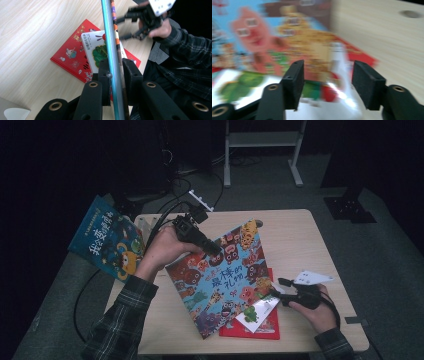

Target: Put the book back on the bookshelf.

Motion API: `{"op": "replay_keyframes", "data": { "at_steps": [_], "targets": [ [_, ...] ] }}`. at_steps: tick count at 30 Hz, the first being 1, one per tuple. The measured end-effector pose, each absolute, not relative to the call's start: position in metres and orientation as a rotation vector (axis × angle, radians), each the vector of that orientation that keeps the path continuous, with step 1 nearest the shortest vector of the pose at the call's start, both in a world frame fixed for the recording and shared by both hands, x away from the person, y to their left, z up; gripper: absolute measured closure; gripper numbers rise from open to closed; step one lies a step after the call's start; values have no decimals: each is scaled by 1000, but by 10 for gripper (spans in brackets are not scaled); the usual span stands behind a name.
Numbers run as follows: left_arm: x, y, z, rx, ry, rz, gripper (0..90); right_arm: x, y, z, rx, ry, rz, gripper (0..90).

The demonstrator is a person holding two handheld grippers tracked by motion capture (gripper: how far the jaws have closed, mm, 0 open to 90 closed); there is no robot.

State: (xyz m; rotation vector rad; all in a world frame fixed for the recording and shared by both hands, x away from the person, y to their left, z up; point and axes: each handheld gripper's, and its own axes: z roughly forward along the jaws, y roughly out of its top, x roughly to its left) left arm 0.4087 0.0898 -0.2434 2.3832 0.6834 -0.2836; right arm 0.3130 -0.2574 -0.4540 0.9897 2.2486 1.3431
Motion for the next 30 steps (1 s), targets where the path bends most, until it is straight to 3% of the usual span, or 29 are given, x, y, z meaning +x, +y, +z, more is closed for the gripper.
{"op": "replay_keyframes", "data": {
  "at_steps": [12, 30],
  "targets": [
    [406, 81, -233, 2393, 664, -280, 808, 348, -319, -474, 1281, 2095, 1098, 270],
    [398, 85, -220, 2443, 670, -186, 809, 362, -324, -487, 1401, 2119, 945, 132]
  ]
}}
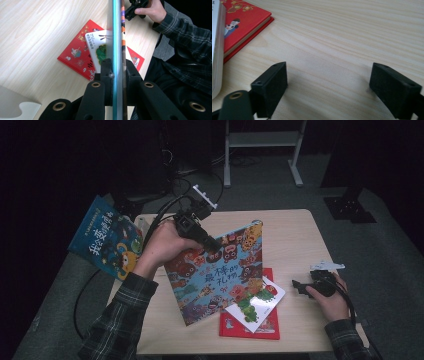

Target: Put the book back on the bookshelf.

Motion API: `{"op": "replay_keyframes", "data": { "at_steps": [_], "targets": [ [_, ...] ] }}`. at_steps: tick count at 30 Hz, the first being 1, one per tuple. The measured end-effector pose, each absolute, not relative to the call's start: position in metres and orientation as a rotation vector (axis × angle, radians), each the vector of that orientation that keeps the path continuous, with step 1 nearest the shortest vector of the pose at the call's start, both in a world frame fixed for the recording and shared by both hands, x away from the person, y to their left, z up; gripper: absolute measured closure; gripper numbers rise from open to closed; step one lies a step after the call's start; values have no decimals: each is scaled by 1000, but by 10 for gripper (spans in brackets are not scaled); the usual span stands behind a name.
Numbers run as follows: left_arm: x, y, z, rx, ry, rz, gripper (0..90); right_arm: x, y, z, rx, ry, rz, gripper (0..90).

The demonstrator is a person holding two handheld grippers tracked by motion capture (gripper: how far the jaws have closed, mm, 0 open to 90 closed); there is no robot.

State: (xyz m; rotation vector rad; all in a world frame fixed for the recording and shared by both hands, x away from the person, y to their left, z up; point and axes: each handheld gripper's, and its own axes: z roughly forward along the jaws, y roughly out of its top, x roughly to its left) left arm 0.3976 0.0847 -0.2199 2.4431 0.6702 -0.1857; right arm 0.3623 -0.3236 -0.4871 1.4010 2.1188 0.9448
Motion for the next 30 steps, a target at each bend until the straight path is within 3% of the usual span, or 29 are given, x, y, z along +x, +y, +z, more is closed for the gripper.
{"op": "replay_keyframes", "data": {
  "at_steps": [30],
  "targets": [
    [382, 172, -200, 2367, 831, -111, 809, 362, -324, -487, 1401, 2120, 944, 131]
  ]
}}
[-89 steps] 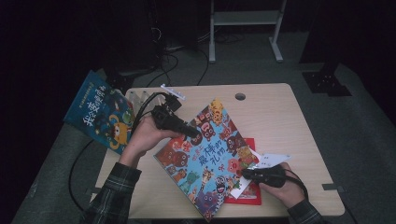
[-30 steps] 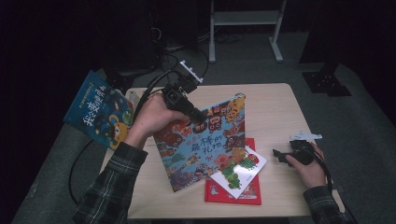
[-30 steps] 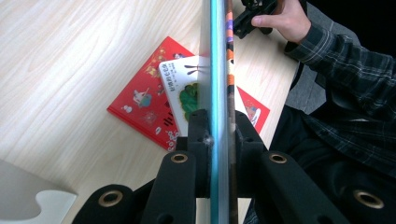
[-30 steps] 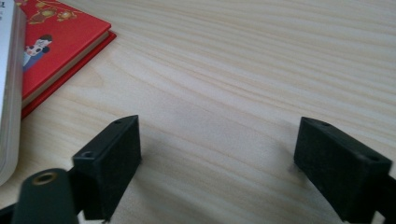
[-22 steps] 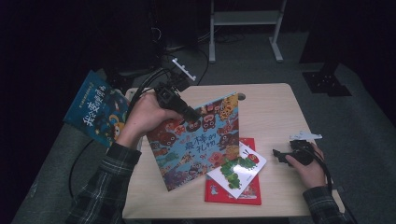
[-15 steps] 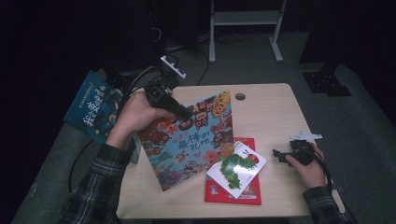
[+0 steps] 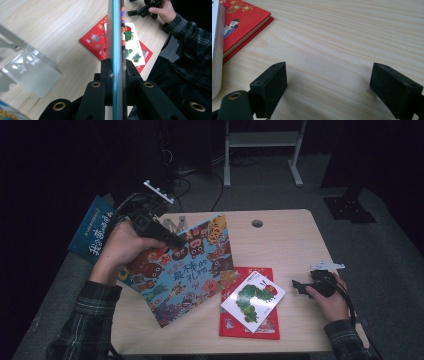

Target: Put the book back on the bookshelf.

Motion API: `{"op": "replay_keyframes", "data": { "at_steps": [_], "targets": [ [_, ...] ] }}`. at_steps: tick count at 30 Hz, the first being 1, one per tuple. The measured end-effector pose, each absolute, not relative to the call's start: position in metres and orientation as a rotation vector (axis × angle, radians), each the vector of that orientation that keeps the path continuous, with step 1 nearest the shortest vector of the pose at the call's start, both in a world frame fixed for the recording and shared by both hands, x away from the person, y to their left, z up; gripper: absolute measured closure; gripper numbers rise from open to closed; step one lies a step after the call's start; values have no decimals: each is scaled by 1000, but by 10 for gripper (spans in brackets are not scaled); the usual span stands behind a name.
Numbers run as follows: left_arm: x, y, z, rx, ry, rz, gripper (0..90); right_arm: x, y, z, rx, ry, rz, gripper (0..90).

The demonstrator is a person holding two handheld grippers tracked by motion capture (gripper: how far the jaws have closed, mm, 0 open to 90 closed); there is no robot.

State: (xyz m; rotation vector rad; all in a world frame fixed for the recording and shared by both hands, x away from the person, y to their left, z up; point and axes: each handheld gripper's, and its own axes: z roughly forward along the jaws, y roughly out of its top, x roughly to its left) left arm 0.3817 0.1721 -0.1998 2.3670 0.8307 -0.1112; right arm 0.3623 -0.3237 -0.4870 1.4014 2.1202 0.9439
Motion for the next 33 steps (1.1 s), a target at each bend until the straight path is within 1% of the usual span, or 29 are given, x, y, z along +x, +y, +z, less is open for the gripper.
{"op": "replay_keyframes", "data": {
  "at_steps": [10, 21, 33],
  "targets": [
    [370, 212, -199, 2309, 901, -86, 809, 362, -324, -487, 1405, 2115, 941, 131],
    [355, 262, -197, 2242, 1033, -31, 809, 363, -325, -487, 1404, 2115, 938, 131],
    [346, 312, -208, 2178, 1191, 15, 809, 363, -325, -487, 1412, 2109, 939, 131]
  ]
}}
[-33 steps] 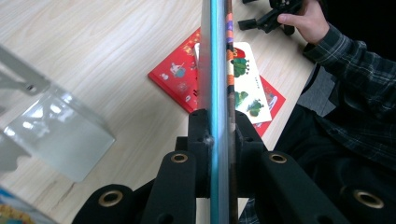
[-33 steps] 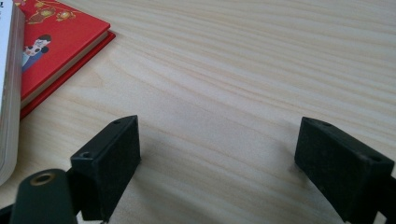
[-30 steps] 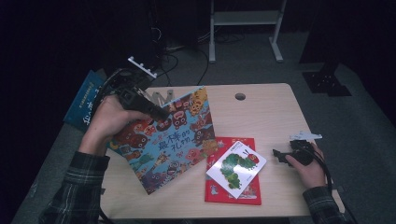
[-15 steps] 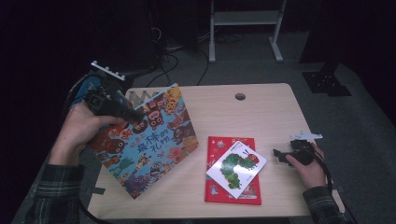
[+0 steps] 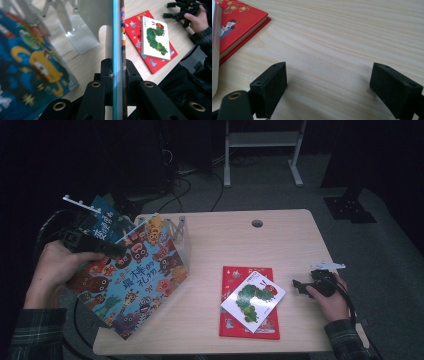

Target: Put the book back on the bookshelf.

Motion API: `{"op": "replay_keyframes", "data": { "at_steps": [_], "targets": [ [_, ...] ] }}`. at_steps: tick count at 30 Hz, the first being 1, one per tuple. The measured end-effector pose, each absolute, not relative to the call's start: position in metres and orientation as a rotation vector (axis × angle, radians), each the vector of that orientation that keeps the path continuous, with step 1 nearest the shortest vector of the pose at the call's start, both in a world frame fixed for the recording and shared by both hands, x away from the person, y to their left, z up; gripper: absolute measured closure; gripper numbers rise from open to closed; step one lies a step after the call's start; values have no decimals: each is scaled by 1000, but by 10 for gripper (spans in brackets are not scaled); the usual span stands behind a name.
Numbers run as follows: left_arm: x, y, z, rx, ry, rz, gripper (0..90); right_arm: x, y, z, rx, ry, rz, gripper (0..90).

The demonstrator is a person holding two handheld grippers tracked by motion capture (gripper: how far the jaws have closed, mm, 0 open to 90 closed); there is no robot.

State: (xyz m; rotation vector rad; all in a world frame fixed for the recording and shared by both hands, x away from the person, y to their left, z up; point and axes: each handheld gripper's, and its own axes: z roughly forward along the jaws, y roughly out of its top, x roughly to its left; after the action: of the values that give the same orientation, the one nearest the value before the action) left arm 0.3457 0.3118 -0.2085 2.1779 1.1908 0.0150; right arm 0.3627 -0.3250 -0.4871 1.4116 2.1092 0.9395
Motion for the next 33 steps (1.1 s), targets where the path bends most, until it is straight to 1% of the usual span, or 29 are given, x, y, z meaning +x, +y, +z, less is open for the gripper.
{"op": "replay_keyframes", "data": {
  "at_steps": [12, 19, 27, 33],
  "targets": [
    [335, 358, -213, 2109, 1333, 55, 809, 363, -325, -487, 1417, 2104, 936, 131],
    [334, 371, -212, 2061, 1412, 89, 809, 363, -326, -487, 1420, 2102, 933, 131],
    [337, 377, -209, 2032, 1487, 130, 808, 364, -326, -487, 1421, 2102, 934, 131],
    [345, 380, -210, 1990, 1539, 112, 809, 364, -326, -487, 1421, 2101, 933, 131]
  ]
}}
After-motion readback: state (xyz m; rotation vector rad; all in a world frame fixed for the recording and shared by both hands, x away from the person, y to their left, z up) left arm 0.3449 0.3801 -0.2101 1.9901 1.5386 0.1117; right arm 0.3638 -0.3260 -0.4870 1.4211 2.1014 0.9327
